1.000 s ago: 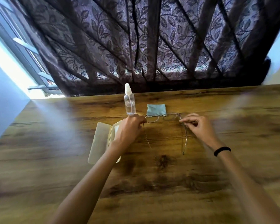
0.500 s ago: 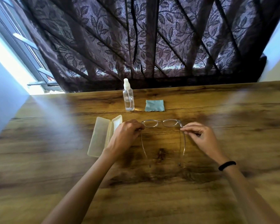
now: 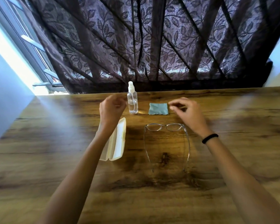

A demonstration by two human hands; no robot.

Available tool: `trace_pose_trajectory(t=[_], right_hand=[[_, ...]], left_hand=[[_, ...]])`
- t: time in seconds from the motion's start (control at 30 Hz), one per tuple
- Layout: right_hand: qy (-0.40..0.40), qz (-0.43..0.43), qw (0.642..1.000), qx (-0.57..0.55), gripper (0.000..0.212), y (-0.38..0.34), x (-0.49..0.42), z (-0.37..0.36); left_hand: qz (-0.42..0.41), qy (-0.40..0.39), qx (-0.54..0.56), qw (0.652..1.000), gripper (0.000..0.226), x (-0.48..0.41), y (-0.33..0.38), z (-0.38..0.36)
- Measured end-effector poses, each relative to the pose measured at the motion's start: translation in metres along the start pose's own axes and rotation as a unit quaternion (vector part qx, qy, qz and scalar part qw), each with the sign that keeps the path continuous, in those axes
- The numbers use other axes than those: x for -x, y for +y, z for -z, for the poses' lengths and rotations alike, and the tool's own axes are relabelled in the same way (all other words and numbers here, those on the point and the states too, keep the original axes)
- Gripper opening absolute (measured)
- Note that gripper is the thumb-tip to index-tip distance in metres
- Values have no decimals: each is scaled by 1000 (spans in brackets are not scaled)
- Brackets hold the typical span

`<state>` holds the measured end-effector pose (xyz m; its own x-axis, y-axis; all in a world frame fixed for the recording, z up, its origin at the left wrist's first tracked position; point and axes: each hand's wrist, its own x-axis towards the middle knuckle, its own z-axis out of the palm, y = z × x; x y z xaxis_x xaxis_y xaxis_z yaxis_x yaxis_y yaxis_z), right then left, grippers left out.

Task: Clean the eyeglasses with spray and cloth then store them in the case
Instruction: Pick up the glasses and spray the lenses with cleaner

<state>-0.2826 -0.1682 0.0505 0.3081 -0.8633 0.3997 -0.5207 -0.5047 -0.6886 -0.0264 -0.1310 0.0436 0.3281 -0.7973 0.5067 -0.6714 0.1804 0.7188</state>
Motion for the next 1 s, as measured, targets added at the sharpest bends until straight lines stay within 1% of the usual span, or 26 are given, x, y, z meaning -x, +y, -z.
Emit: trace_pose_trajectory(t=[0.07,0.17,0.23,0.3,0.37,0.53,0.7,0.83,0.9,0.97,1.0], right_hand=[[-5,17,1000,-9,16,-9,-25,-19],[-36,13,999,-36,21,-18,-55,-51],[-63,-6,996,-57,27,-21,-69,-69],[-79,-34,992,-87,33,-23,-78,-84],[-82,-55,989,-106,36,-22,-83,-95],[-89,-71,986,-125,38,-20,-82,-110],[-51,-53,991,-116,38,-18,-78,-110],[0,-25,992,-121,36,-21,-76,-84],[30,-17,995,-95,33,-21,-72,-61],[68,-29,995,-73,33,-17,-64,-35],[85,-41,993,-67,34,-12,-57,-21]], left_hand=[[55,0,15,998,36,-12,-6,-4],[80,-76,9,994,55,-24,-12,-14],[76,-108,-6,991,54,-28,-14,-20],[58,-119,-45,990,46,-31,-18,-25],[38,-131,-79,988,43,-32,-23,-28],[23,-138,-76,987,43,-30,-33,-32],[2,-120,-55,991,36,-29,-25,-32],[5,-106,0,994,29,-32,-4,-41],[4,-127,58,990,31,-34,11,-52],[2,-177,117,977,41,-33,27,-62],[-6,-203,126,971,45,-31,33,-66]])
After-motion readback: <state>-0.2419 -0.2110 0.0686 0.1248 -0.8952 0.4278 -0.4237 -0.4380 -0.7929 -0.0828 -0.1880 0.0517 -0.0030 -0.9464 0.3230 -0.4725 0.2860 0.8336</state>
